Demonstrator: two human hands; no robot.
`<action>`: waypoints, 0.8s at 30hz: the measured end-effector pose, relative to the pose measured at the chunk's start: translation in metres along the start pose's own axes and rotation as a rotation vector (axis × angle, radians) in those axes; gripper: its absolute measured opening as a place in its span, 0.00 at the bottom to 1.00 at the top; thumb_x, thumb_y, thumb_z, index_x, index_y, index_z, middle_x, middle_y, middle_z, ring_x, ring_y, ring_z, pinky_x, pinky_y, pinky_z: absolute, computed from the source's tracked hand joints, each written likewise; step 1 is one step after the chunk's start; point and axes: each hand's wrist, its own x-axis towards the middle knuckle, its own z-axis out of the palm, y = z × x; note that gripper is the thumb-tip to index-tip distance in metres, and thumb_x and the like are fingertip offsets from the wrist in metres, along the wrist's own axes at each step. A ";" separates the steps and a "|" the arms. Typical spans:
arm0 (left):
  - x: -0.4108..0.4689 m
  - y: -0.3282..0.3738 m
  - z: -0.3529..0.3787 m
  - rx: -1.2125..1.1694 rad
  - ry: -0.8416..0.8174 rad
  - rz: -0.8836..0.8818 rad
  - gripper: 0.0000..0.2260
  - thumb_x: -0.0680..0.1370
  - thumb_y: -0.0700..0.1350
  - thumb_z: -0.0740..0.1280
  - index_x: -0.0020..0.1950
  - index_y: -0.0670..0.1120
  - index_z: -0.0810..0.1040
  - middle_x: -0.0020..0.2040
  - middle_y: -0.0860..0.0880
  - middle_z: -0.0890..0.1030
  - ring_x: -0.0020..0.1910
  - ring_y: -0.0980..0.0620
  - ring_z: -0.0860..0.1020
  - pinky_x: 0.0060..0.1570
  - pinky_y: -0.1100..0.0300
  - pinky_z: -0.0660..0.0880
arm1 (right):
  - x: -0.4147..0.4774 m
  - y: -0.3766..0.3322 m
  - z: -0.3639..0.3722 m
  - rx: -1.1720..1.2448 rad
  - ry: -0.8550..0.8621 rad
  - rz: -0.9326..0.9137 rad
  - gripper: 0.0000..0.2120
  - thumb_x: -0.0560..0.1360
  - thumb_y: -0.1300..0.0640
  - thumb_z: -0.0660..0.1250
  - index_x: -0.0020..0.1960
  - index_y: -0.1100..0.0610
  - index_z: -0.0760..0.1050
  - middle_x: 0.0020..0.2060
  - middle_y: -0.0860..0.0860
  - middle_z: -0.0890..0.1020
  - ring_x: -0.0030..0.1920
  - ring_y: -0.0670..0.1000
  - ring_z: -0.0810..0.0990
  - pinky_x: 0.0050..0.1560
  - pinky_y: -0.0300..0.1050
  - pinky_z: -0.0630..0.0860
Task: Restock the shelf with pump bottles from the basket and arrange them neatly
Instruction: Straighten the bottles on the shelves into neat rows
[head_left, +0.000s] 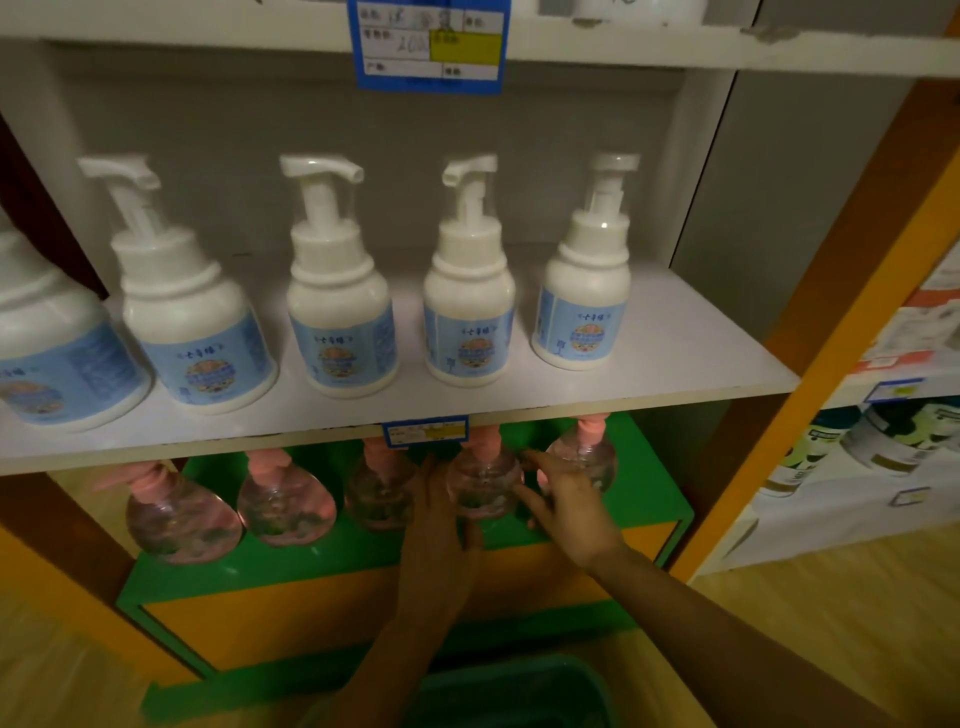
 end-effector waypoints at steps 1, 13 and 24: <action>-0.002 0.004 0.002 -0.016 0.062 0.022 0.26 0.74 0.36 0.64 0.71 0.45 0.61 0.70 0.47 0.66 0.61 0.57 0.70 0.58 0.73 0.64 | -0.005 0.006 -0.007 -0.034 0.032 -0.010 0.15 0.75 0.58 0.64 0.62 0.56 0.71 0.55 0.54 0.80 0.45 0.49 0.80 0.47 0.41 0.78; 0.014 0.061 0.063 -0.111 -0.332 -0.007 0.33 0.76 0.36 0.61 0.74 0.50 0.45 0.77 0.52 0.47 0.72 0.59 0.47 0.66 0.66 0.48 | -0.010 0.059 -0.054 -0.053 0.069 0.244 0.33 0.73 0.53 0.67 0.72 0.56 0.55 0.72 0.54 0.63 0.68 0.55 0.68 0.68 0.51 0.67; 0.018 0.058 0.080 -0.062 -0.317 -0.051 0.38 0.72 0.33 0.64 0.74 0.52 0.46 0.76 0.49 0.54 0.73 0.49 0.59 0.71 0.54 0.63 | 0.001 0.061 -0.053 0.002 -0.047 0.199 0.27 0.76 0.52 0.62 0.72 0.53 0.57 0.66 0.55 0.72 0.63 0.54 0.73 0.62 0.44 0.69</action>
